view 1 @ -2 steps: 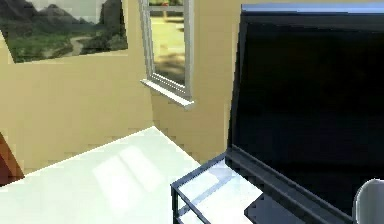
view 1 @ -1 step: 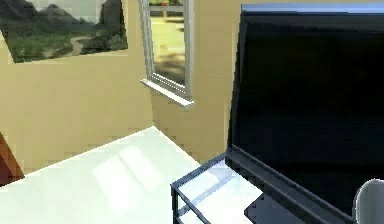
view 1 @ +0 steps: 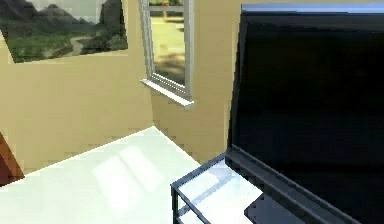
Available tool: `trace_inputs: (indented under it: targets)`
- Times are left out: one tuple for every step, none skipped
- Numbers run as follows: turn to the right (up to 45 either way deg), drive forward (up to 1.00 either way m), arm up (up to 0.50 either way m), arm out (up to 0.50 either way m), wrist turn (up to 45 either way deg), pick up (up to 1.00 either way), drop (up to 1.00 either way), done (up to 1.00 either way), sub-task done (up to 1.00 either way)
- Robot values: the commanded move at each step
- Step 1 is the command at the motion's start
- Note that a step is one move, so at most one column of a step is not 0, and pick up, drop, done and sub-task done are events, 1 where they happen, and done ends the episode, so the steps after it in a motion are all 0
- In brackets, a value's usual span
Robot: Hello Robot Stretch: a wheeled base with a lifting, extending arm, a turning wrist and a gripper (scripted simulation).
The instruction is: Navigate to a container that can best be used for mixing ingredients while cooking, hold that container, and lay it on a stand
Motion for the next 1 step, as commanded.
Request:
trace_inputs:
  targets:
    - [0.0, 0.00, 0.00, -0.10, 0.0, 0.00, 0.00, 0.00, 0.00]
